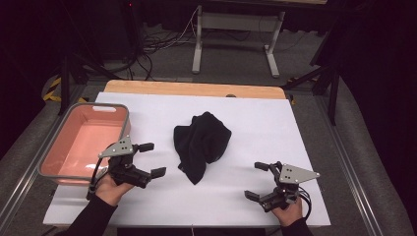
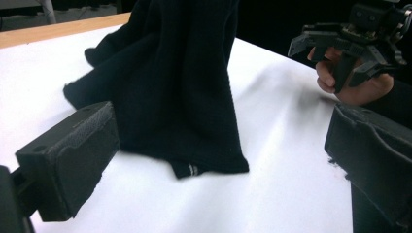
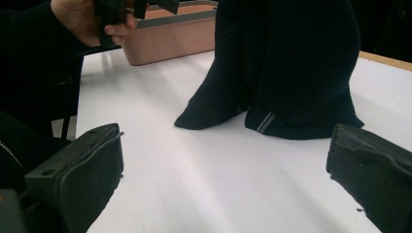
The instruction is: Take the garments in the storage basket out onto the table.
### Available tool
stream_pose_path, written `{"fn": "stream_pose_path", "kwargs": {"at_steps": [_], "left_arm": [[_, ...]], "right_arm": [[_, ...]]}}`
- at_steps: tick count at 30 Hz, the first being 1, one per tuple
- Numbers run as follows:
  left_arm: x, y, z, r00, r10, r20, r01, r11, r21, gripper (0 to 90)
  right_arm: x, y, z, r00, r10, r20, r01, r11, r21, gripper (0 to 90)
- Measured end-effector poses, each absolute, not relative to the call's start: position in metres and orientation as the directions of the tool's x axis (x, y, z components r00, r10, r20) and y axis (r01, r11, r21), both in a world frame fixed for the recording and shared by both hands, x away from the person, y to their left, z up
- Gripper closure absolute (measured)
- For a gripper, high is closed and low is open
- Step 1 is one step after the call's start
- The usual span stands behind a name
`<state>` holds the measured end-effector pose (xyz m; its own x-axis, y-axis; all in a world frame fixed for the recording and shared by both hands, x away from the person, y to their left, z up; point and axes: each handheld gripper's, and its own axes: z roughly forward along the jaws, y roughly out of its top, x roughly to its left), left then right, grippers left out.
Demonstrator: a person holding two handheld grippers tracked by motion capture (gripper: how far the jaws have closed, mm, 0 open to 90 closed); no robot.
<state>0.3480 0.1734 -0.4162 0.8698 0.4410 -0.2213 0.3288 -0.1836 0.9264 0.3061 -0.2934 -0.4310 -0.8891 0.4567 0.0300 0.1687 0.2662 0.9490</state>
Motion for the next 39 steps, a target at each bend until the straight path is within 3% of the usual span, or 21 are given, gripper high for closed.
{"fn": "stream_pose_path", "kwargs": {"at_steps": [21, 26, 39], "left_arm": [[0.34, 0.185, -0.466, 0.845, 0.476, -0.245, 0.366, -0.181, 0.913, 0.2], [0.339, 0.188, -0.471, 0.827, 0.525, -0.201, 0.344, -0.19, 0.92, 0.2], [0.342, 0.19, -0.473, 0.83, 0.511, -0.225, 0.355, -0.173, 0.919, 0.1]], "right_arm": [[0.306, -0.294, -0.431, -0.89, 0.455, 0.028, 0.168, 0.27, 0.948, 0.7], [0.306, -0.294, -0.432, -0.89, 0.455, 0.028, 0.169, 0.273, 0.947, 0.7], [0.31, -0.295, -0.434, -0.887, 0.462, 0.025, 0.174, 0.282, 0.944, 0.6]]}}
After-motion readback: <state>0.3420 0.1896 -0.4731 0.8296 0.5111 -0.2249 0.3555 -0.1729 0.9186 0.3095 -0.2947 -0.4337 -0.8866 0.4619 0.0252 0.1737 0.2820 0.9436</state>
